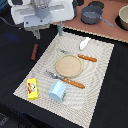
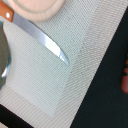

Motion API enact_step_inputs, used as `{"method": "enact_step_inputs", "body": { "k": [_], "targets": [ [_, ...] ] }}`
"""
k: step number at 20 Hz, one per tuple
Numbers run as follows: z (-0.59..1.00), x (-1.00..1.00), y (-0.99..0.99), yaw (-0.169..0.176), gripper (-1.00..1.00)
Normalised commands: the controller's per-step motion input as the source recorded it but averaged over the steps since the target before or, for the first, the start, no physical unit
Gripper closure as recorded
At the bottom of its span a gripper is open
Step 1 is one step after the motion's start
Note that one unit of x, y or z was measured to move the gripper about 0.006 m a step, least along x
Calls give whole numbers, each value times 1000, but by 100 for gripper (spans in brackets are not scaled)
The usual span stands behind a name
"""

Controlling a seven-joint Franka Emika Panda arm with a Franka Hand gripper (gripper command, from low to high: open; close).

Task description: Interact with the objects in diverse but meaningful ways.

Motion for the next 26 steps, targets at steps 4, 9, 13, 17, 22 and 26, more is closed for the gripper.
{"method": "enact_step_inputs", "body": {
  "k": [4,9,13,17,22,26],
  "targets": [
    [418,808,-231,0,-100],
    [430,854,-318,0,-100],
    [363,804,-380,0,-100],
    [289,756,-426,0,-100],
    [215,665,-491,0,-100],
    [151,586,-571,4,-100]
  ]
}}
